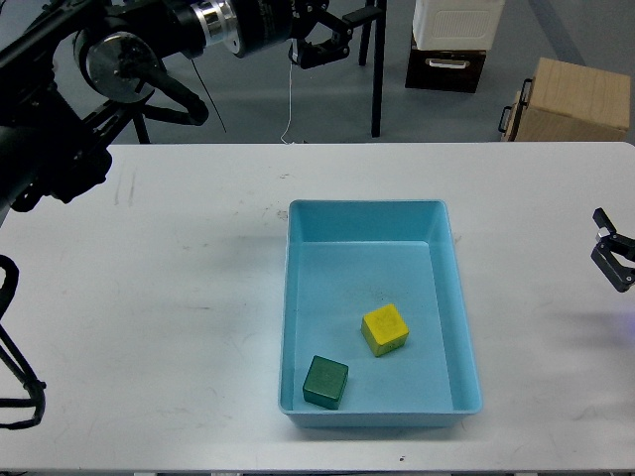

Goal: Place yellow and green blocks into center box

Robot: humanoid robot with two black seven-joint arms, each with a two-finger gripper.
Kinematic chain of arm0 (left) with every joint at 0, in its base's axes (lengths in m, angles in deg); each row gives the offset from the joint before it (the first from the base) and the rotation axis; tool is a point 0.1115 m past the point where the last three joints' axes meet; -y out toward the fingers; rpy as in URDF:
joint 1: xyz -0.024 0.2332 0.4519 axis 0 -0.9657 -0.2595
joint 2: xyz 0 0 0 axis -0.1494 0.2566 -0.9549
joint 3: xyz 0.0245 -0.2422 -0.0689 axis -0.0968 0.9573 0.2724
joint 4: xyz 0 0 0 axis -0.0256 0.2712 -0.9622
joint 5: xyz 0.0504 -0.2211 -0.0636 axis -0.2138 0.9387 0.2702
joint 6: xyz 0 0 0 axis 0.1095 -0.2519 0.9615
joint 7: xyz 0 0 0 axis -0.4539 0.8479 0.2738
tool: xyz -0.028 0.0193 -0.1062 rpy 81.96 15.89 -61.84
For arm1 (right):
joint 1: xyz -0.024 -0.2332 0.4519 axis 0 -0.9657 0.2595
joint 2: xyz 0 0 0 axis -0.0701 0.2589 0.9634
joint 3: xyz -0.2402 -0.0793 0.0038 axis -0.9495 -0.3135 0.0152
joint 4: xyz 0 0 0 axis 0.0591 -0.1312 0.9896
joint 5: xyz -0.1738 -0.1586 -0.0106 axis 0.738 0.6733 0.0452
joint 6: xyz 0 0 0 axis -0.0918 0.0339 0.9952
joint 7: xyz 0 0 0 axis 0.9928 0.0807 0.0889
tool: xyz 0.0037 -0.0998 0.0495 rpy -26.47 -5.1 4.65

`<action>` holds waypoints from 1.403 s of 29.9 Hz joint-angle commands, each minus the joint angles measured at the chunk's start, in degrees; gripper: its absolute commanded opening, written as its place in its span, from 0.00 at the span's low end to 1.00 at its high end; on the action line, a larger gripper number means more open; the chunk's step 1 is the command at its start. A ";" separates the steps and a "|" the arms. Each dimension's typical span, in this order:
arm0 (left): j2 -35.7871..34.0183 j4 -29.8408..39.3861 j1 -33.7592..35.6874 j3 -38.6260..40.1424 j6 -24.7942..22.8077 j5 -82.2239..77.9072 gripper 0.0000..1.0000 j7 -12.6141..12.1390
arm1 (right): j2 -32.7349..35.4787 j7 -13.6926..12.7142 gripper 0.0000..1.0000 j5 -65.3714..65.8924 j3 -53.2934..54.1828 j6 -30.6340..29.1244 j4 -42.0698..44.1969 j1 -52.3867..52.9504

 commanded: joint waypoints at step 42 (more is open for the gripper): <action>12.59 43.46 -84.15 37.96 -0.01 2.16 1.00 -0.35 | -4.16 0.83 1.00 2.15 0.82 0.00 -8.57 -10.11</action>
